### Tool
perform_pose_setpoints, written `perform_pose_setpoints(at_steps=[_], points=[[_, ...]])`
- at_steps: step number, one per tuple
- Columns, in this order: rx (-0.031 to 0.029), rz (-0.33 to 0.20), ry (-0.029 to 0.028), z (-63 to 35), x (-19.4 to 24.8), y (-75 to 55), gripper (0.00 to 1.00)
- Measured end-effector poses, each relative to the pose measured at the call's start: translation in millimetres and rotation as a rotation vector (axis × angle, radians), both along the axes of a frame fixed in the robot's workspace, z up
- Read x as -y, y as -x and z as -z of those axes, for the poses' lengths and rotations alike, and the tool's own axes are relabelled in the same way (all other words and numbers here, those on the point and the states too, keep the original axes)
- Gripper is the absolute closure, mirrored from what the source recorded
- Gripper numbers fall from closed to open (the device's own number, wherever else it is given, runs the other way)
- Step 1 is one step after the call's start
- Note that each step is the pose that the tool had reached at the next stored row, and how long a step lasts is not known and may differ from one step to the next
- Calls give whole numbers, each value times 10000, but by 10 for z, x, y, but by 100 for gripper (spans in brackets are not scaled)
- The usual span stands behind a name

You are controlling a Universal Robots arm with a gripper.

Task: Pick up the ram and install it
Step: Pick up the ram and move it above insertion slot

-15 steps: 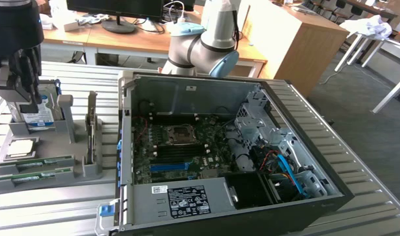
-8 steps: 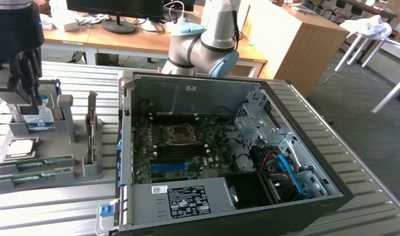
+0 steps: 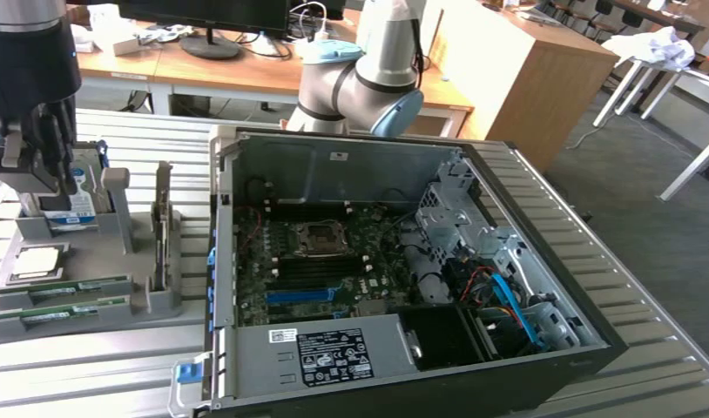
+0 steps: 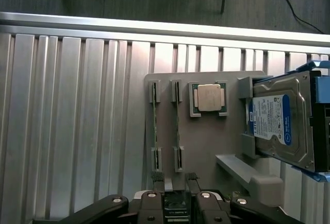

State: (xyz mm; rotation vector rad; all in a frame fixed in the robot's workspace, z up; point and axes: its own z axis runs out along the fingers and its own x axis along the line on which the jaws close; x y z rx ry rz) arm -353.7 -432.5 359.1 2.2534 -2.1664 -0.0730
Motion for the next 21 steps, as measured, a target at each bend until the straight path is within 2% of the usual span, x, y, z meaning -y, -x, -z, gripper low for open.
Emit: perform_pose_setpoints(at_steps=[21], points=[[1,0,-1,156,4,0,70]])
